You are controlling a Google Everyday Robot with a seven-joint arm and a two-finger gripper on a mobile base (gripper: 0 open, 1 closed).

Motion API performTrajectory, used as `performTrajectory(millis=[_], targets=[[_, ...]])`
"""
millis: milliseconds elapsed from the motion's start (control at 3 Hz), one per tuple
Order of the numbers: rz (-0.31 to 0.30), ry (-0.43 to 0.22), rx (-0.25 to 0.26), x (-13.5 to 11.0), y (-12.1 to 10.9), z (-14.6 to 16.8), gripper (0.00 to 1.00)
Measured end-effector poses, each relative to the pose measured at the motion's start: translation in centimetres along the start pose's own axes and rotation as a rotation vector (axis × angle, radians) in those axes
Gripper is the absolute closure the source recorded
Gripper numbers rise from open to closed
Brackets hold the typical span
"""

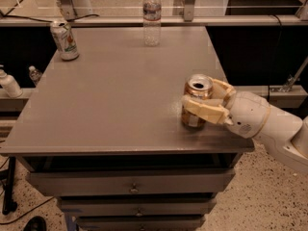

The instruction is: Place orange can upright

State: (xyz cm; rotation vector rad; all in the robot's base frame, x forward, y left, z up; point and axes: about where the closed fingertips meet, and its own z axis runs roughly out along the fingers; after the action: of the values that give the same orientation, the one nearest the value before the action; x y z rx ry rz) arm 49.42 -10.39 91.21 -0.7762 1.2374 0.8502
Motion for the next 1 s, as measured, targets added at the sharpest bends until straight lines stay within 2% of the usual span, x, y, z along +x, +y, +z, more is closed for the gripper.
performTrajectory(millis=[667, 1000], targets=[[0.017, 0.010, 0.013, 0.45, -0.09, -0.50, 0.13], [0.019, 0.020, 0.015, 0.42, -0.08, -0.70, 0.00]])
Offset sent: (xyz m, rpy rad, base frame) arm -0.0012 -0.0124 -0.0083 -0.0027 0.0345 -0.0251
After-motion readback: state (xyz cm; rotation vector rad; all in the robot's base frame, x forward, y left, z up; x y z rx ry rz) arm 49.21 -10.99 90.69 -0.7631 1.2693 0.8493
